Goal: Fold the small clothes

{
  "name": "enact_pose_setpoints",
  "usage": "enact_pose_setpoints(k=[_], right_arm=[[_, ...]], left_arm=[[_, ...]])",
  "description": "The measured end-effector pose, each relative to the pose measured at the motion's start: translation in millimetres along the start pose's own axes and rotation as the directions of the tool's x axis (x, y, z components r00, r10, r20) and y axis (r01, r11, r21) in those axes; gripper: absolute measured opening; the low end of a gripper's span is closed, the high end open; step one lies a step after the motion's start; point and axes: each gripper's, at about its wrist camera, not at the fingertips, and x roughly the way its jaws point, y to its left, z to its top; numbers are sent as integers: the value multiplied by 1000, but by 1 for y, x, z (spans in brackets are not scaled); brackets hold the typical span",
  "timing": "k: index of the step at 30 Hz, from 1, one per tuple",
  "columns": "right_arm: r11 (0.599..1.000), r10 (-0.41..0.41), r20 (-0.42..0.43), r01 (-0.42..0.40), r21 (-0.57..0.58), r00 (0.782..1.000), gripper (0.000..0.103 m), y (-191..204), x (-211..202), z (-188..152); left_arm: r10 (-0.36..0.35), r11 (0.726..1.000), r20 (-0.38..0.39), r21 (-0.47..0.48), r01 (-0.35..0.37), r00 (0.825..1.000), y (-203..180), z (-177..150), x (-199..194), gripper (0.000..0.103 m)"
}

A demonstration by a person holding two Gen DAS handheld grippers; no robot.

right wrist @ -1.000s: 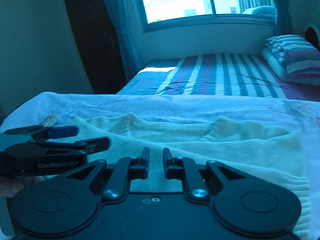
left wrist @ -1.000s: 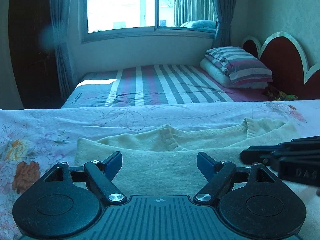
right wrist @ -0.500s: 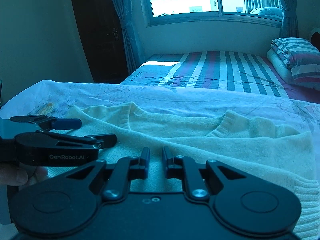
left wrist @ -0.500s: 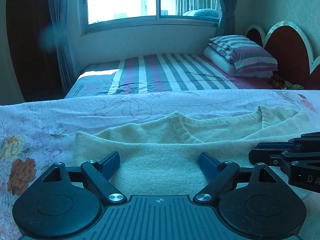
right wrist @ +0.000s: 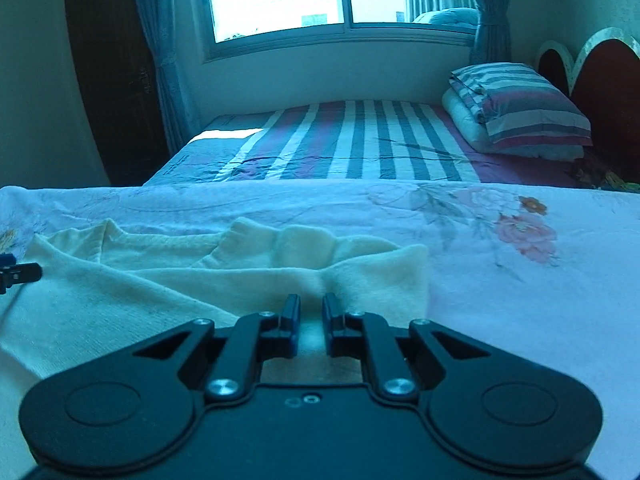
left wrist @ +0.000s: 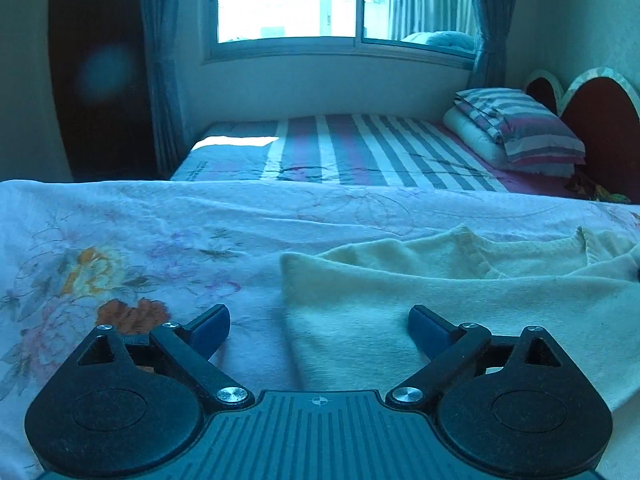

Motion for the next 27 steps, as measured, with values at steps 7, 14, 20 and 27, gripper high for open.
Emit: enact_pose_setpoints(k=[7, 14, 20, 27], right_arm=[[993, 117, 34, -117, 26, 993, 20, 41, -44, -22], [989, 146, -15, -146, -18, 989, 15, 77, -42, -47], [998, 5, -12, -4, 65, 1000, 13, 17, -56, -50], [997, -3, -24, 5, 71, 1000, 8, -2, -58, -51]], left_arm=[[-130, 991, 47, 24, 129, 990, -49, -17, -54, 95], [-126, 991, -18, 44, 127, 992, -84, -42, -55, 95], [-81, 996, -29, 25, 81, 996, -60, -51, -57, 95], [-47, 998, -47, 37, 49, 998, -56, -49, -54, 95]])
